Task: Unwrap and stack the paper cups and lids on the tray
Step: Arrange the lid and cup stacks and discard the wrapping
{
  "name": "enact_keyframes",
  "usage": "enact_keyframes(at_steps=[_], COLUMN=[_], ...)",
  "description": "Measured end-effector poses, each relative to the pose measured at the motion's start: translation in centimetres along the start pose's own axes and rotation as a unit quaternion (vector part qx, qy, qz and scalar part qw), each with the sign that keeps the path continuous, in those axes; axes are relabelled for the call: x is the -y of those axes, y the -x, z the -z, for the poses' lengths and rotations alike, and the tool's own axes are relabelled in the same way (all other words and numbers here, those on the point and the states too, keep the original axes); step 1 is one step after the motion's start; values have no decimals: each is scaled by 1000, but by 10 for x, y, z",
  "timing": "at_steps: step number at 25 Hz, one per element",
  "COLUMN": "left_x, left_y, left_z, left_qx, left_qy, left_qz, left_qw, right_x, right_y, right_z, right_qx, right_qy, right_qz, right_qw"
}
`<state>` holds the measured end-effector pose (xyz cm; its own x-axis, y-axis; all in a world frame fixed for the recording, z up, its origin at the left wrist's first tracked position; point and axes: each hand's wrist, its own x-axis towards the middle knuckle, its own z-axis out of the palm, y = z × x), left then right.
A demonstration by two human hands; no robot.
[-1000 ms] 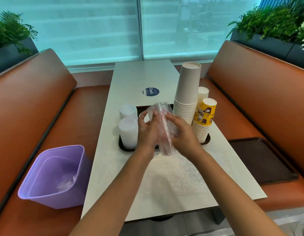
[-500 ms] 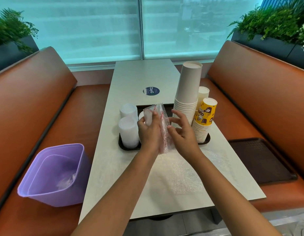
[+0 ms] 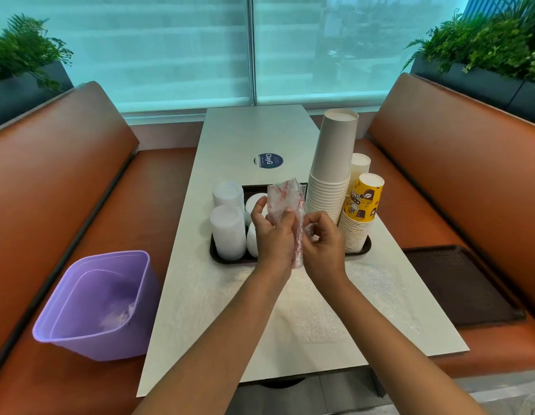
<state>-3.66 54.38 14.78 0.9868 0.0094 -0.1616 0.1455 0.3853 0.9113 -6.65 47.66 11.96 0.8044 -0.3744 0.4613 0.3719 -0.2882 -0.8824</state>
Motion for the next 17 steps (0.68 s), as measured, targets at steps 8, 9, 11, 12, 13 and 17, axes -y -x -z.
enact_keyframes(at_steps=[8,9,11,12,13,17], left_x=[-4,-8,-16,-16,-13,-4], left_y=[-7,-10,-12,-13,-15,-13], left_z=[10,14,19,21,21,17], left_qx=[-8,13,85,107,113,113], left_qy=[-6,-25,-75,-88,-83,3], left_qz=[38,76,141,149,145,148], left_qw=[999,997,983,979,979,982], right_x=[12,12,10,9,7,5], right_y=[-17,-21,-26,-27,-26,-14], right_z=[17,21,26,26,24,11], right_qx=[145,160,177,179,171,80], right_qy=[-60,-54,4,40,73,207], right_qz=[-227,-234,-210,-190,-168,-30], right_qw=[961,957,962,965,968,975])
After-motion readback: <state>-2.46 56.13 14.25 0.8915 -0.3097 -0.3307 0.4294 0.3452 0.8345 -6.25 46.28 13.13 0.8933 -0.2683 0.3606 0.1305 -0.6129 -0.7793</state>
